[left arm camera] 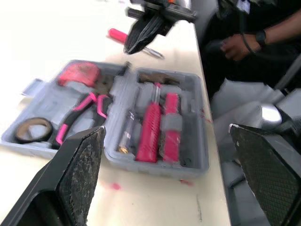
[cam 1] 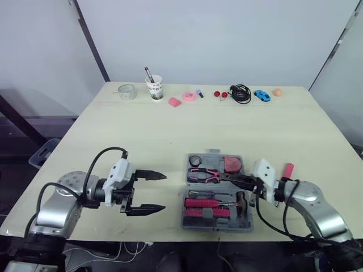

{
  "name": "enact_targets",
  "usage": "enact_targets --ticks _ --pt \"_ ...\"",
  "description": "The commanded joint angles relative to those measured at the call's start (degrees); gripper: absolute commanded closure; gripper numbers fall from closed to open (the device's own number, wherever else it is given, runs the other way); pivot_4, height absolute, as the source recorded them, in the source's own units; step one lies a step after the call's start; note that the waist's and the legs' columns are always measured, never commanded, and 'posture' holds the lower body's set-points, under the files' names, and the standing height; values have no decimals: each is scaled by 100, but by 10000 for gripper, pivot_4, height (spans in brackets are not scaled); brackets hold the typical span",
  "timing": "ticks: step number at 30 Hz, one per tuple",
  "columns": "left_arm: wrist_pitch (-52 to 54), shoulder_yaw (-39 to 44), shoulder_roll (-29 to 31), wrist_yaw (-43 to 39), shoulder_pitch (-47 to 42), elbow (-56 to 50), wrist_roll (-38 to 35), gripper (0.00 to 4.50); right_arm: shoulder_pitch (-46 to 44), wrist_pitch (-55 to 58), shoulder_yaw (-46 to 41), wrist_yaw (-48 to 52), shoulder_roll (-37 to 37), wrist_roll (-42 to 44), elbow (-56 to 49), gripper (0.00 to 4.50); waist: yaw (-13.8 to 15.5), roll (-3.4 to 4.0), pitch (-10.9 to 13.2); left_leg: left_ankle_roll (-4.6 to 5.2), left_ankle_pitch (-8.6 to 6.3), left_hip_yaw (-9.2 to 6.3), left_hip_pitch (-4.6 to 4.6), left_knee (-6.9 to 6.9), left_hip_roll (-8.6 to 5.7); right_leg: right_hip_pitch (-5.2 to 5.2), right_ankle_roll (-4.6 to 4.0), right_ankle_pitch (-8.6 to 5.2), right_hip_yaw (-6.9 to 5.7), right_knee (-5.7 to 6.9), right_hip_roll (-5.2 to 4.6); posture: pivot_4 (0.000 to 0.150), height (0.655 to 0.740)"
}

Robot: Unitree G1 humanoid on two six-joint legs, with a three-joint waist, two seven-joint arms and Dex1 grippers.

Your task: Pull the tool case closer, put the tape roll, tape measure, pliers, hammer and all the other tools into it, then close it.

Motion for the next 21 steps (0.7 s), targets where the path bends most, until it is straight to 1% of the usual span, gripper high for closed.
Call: enact_targets --ticks 1,3,7,10,11,14,16,18,19,20,21 --pt "131 434 -127 490 172 -128 -149 0 354 -177 -882 -322 -24 329 -165 44105 -18 0 1 0 0 2 -3 0 0 -1 1 1 2 -2 0 1500 7400" --pt "136 577 -192 668 378 -115 -127 0 621 -237 -1325 -465 6 493 -163 44105 -41 1 0 0 0 2 2 0 0 -1 1 1 6 -3 -1 1500 7400" --pt "144 754 -324 947 731 -165 -73 0 1035 -314 -1887 -718 75 677 -213 44105 -57 4 -1 0 0 2 7 -1 3 -1 0 1 8 -2 0 1500 7400" --pt "32 938 -459 1241 1001 -14 21 0 1589 -467 -2401 -838 147 761 -128 44105 -42 6 -3 0 0 2 9 -1 4 -1 -2 0 9 -1 -1 1500 7400" --pt "-33 992 -497 1329 1090 69 78 0 1796 -539 -2522 -830 188 794 -65 39111 -26 6 -4 0 0 2 6 -2 4 -1 -21 -11 8 -3 -1 1500 7400" --pt "-155 1119 -597 1502 1282 232 162 0 2179 -741 -2741 -875 328 818 115 26812 -33 6 -5 0 0 3 6 -2 2 0 -22 -12 8 -4 -2 1500 7400" --pt "-271 1193 -670 1599 1391 380 229 0 2381 -918 -2883 -930 448 828 294 17552 -42 7 -7 0 0 2 10 -2 6 0 -22 -12 11 -4 -2 1500 7400" --pt "-373 1240 -736 1658 1486 529 280 0 2522 -1049 -2999 -1005 556 842 446 6127 -53 10 -8 0 0 2 16 -2 7 0 -23 -12 20 -3 -4 1500 7400" --pt "-426 1252 -759 1668 1529 602 308 0 2569 -1092 -3046 -1055 610 849 506 2733 -58 10 -8 0 0 2 16 -2 10 -1 -23 -12 21 -3 -4 1500 7400" --pt "-471 1265 -776 1664 1578 669 327 0 2630 -1119 -3089 -1088 669 879 547 1187 -64 10 -10 -1 0 3 17 -2 12 -2 -23 -12 22 -3 -4 1500 7400" --pt "-520 1277 -787 1657 1618 731 340 0 2693 -1159 -3110 -1123 708 870 577 1187 -66 10 -10 -1 -1 5 18 -2 25 -2 -23 -12 23 -3 -4 1500 7400"
